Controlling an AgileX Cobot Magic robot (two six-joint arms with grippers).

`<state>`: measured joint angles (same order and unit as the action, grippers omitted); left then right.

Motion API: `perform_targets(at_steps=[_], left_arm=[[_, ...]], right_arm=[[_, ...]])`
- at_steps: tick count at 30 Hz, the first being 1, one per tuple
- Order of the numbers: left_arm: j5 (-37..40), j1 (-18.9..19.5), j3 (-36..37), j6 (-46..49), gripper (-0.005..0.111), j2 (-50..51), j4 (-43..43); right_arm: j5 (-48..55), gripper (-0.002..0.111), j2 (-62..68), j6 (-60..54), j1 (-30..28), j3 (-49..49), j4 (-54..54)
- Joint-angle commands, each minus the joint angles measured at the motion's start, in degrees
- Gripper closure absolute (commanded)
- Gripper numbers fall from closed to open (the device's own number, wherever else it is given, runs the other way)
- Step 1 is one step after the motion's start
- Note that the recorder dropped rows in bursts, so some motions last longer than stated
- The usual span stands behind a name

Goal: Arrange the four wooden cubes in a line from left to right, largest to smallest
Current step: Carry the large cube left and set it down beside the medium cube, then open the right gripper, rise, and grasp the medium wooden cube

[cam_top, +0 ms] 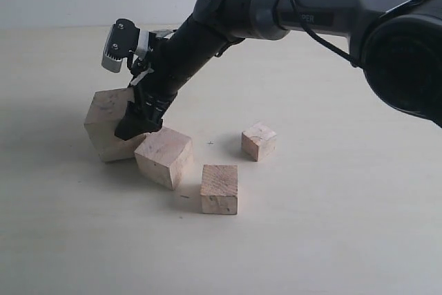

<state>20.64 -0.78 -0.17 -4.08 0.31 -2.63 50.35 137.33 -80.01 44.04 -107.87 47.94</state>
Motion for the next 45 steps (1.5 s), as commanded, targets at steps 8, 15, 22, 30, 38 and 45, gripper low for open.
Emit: perform_targets(at_steps=[8, 15, 22, 30, 38, 45], left_arm=[[-0.46, -0.38, 0.17, -0.5, 0.107, -0.31, 0.02], [-0.46, -0.38, 0.17, -0.5, 0.107, -0.31, 0.02], [-0.46, -0.38, 0.17, -0.5, 0.107, -0.31, 0.02], [-0.46, -0.38, 0.17, -0.5, 0.107, -0.31, 0.02], [-0.46, -0.38, 0.17, -0.5, 0.107, -0.31, 0.02], [-0.46, -0.38, 0.17, -0.5, 0.107, -0.31, 0.02]], right_arm=[[0.68, 0.031, -0.54, 0.59, -0.36, -0.53, 0.89], [0.54, 0.015, -0.54, 0.59, -0.36, -0.53, 0.89], [0.76, 0.015, -1.49, 0.73, -0.36, -0.53, 2.77], [0.87, 0.015, -9.13, 7.67, -0.36, -0.53, 0.1], [8.34, 0.015, -14.66, 33.47, -0.36, -0.53, -22.54], [18.06, 0.015, -13.03, 42.09, 0.48, -0.53, -26.21]])
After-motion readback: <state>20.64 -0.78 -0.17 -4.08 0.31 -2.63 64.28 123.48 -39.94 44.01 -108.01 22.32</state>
